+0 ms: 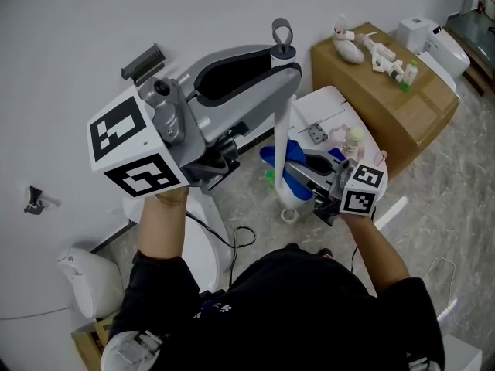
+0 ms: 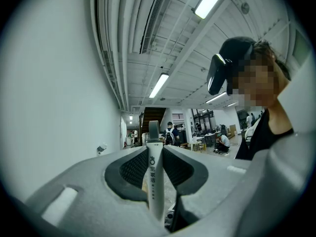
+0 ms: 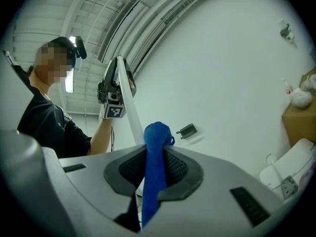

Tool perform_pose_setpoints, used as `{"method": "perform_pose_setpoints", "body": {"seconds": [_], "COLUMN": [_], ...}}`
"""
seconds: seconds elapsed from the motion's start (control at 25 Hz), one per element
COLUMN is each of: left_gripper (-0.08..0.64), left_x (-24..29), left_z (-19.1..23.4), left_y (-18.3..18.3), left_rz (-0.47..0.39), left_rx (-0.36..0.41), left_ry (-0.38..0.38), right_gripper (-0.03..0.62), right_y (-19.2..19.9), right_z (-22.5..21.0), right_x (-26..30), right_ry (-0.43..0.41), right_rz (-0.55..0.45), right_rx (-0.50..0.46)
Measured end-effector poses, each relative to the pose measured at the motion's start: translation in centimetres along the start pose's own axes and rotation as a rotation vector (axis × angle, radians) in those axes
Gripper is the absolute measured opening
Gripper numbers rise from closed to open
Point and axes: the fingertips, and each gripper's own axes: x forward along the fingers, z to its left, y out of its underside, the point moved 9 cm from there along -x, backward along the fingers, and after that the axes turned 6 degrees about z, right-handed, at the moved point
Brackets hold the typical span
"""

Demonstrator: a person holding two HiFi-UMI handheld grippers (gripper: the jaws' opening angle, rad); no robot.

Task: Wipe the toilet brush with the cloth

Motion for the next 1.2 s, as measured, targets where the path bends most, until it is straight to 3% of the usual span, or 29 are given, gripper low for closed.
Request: {"method": "perform_pose_setpoints", "body": {"seconds": [1.2], "left_gripper": [0.097], "left_x": [0.0], "left_z": [0.1], "left_y": [-0.2], "left_rz": [-0.007], "left_rx": [-0.005], "left_ry": [-0.006], "right_gripper": [0.064], "right_y": [1.6], "right_z": [-0.8], "right_x": [-0.2], "right_ry": [0.032], "right_rz": [0.08], "right_rx": [0.02]}}
